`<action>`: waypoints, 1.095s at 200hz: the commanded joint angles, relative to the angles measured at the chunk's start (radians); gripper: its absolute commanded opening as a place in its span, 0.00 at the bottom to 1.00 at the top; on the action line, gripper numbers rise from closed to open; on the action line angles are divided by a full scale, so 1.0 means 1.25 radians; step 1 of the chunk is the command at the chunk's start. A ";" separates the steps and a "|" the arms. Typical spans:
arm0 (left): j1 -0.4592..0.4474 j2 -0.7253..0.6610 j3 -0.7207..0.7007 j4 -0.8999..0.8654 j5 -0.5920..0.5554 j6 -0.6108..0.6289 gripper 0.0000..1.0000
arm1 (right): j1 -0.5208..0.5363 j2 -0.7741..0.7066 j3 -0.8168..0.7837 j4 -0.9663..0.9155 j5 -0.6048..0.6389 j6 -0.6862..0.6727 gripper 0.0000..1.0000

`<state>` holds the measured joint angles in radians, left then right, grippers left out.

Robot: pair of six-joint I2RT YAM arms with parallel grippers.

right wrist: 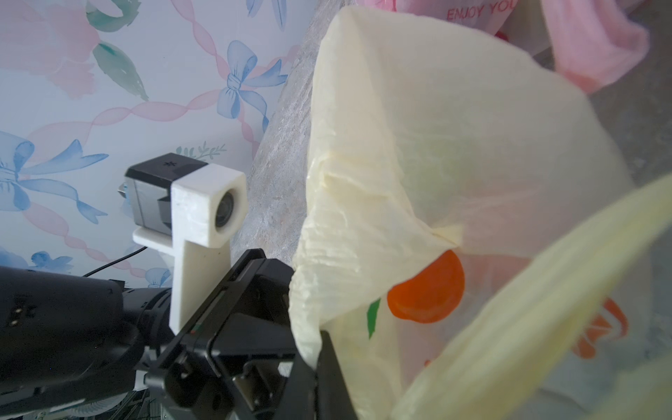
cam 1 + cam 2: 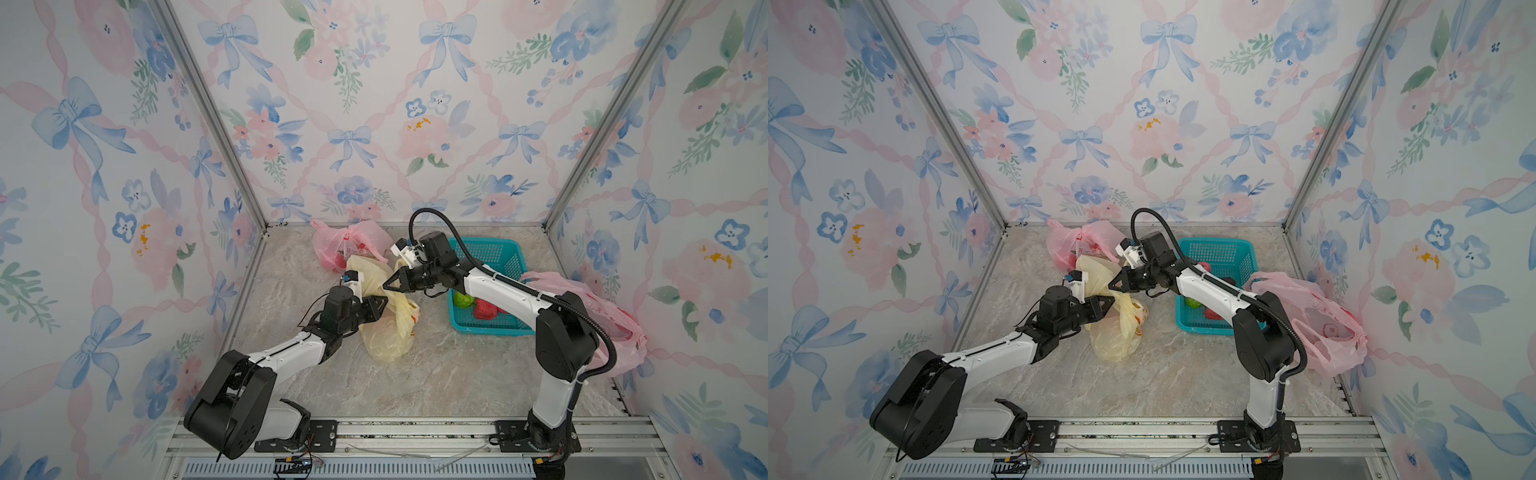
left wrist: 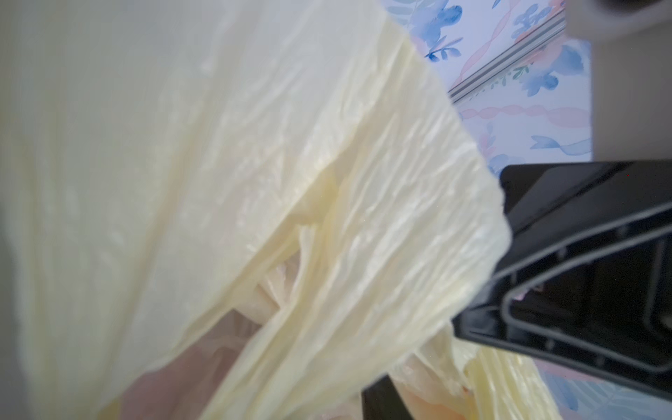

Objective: Untie the knot of a plastic bag & take out the apple
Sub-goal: Untie the plastic bag at the center of the board.

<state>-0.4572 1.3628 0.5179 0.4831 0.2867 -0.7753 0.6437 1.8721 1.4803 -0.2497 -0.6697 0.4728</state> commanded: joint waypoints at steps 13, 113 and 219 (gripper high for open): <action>0.013 0.028 0.010 0.042 0.030 0.004 0.00 | 0.004 0.002 -0.009 0.007 -0.009 0.012 0.00; 0.288 -0.412 -0.110 -0.361 -0.024 0.082 0.00 | -0.144 -0.031 0.012 -0.082 0.044 -0.093 0.00; 0.447 -0.585 -0.267 -0.424 -0.145 0.047 0.00 | -0.253 0.019 0.027 -0.092 0.103 -0.148 0.00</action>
<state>0.0650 0.6247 0.2264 -0.0219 0.1535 -0.7292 0.3649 1.8706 1.4788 -0.3752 -0.5468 0.3046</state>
